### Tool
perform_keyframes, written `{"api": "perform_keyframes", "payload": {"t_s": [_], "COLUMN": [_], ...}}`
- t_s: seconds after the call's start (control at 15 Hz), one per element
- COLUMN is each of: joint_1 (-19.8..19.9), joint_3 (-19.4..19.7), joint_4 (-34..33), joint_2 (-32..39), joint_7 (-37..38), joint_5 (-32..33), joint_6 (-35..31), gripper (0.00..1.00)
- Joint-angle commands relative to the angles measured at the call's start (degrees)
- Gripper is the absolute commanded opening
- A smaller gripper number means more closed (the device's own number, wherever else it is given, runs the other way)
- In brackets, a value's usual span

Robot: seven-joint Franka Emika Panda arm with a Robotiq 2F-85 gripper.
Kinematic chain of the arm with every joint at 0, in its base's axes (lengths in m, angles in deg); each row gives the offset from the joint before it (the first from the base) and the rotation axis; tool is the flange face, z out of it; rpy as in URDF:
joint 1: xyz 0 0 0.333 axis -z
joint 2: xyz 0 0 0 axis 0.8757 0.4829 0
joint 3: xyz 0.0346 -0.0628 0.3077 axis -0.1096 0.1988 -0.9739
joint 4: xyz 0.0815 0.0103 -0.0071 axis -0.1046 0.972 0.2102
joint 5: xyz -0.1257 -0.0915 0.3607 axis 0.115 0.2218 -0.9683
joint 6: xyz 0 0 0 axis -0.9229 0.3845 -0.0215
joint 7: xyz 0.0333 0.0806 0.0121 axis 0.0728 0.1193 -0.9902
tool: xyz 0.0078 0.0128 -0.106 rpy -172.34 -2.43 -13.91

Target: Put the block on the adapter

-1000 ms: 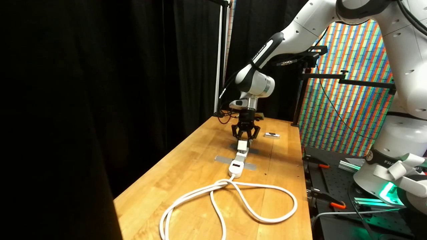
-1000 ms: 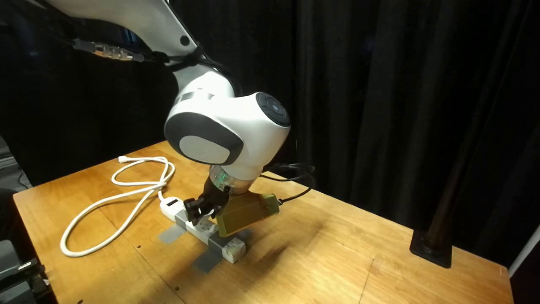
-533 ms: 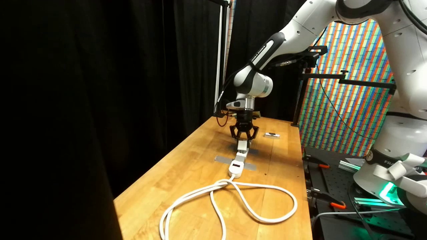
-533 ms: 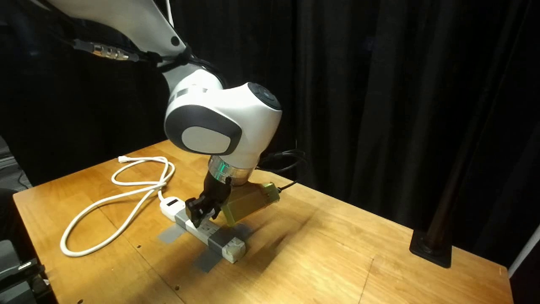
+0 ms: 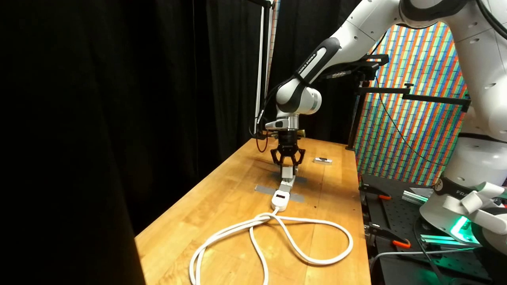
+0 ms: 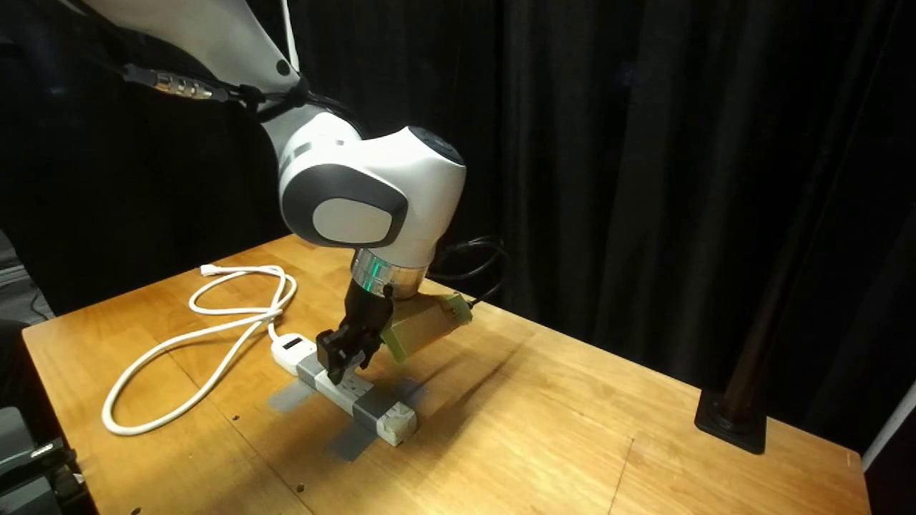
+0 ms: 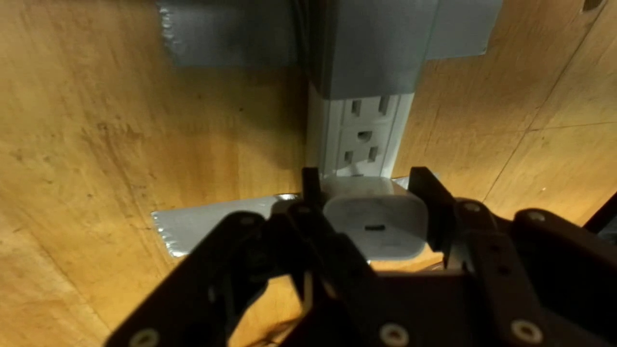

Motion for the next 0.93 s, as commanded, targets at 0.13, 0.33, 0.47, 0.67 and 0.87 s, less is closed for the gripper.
{"api": "perform_keyframes", "payload": {"t_s": [0.13, 0.33, 0.47, 0.67, 0.87], "joint_1": [-2.3, -3.0, -3.4, -3.9, -4.4], "joint_3": [-0.5, -0.5, -0.7, -1.2, -1.6], "joint_4": [2.5, 3.7, 4.7, 5.9, 6.9], "joint_2": [-0.9, -1.6, -2.1, -2.3, -2.4], "joint_7": [4.0, 5.8, 7.0, 8.4, 9.7], "joint_5": [2.8, 4.1, 4.9, 5.6, 6.6], "joint_6": [-3.7, -5.5, -7.0, -8.8, -10.3], "gripper": [0.23, 0.23, 0.23, 0.23, 0.23]}}
